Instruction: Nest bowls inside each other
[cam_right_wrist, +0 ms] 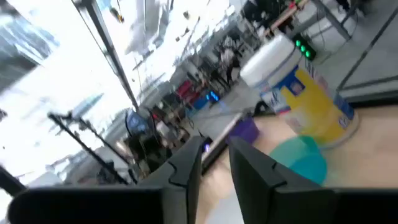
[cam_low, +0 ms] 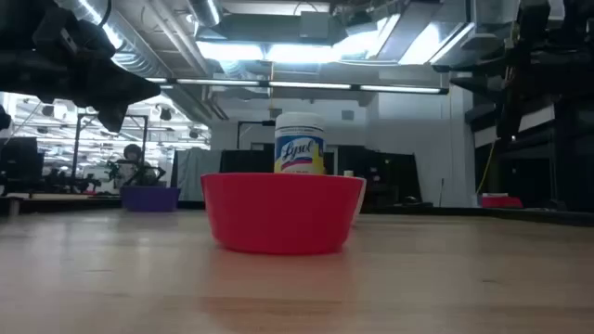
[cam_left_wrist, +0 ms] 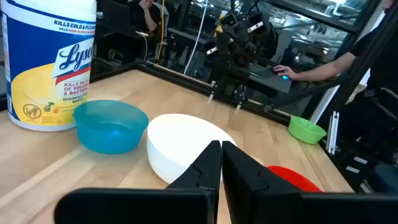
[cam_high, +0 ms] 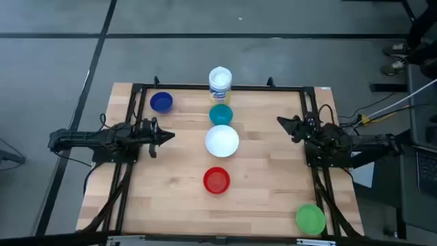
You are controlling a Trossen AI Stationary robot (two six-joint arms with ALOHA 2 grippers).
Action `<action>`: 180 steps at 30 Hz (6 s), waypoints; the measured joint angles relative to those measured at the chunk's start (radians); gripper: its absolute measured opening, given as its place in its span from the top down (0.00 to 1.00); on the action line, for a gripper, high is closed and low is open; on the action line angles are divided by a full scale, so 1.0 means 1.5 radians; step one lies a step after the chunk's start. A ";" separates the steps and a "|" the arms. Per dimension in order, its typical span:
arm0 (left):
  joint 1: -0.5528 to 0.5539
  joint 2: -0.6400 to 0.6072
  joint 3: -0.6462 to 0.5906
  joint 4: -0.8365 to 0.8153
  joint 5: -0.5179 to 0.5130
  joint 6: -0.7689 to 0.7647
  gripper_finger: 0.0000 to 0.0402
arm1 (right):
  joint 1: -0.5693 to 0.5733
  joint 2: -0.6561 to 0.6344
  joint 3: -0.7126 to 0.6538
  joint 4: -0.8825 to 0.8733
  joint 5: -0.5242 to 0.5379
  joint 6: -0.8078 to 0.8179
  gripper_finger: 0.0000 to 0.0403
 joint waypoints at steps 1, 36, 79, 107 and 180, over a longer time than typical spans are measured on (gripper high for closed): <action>0.000 0.000 0.000 0.000 0.000 0.000 0.98 | 0.000 0.000 0.000 0.009 0.005 0.000 0.77; 0.021 0.116 0.293 -0.013 -0.114 -0.002 0.98 | -0.009 0.364 0.529 -0.358 0.111 -0.195 0.73; 0.262 0.692 0.631 -0.467 -0.166 0.130 0.76 | -0.290 1.041 0.874 -0.540 -0.316 -0.134 0.54; 0.274 0.691 0.631 -0.467 -0.126 0.135 0.76 | -0.288 1.177 0.874 -0.581 -0.374 -0.109 0.52; 0.287 0.691 0.631 -0.486 -0.114 0.110 0.76 | -0.317 1.179 1.202 -0.599 -0.523 -0.213 1.00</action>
